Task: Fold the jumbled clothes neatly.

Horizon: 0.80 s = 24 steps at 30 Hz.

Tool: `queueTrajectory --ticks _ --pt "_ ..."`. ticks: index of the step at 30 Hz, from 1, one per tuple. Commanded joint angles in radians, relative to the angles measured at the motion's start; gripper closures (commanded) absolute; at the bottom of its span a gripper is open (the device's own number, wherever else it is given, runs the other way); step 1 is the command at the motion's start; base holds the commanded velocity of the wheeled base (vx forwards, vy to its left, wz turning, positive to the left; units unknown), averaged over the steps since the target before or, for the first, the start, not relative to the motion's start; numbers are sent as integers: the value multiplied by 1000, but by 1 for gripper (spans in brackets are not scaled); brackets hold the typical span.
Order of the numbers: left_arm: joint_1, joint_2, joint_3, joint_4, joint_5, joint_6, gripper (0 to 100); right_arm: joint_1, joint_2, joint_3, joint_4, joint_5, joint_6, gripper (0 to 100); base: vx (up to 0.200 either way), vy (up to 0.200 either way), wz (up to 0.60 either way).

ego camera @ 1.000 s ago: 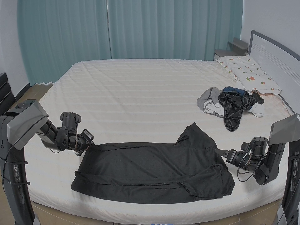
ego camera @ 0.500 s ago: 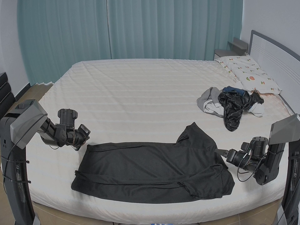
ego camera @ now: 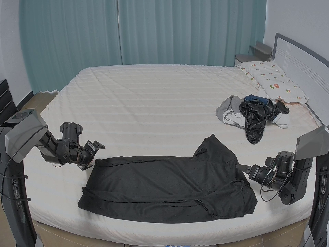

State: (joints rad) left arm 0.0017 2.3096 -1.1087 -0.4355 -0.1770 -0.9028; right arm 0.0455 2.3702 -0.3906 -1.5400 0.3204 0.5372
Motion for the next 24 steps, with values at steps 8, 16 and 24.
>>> queueTrajectory --ticks 8,16,24 --pt "-37 56 -46 3 11 12 100 5 0 1 -2 0 0 0 0 0 0" --pt "-29 70 -80 3 82 4 100 5 1 1 -2 0 0 0 0 0 0" --pt "21 79 -164 1 102 -77 100 5 17 -7 -3 0 1 0 0 0 0"
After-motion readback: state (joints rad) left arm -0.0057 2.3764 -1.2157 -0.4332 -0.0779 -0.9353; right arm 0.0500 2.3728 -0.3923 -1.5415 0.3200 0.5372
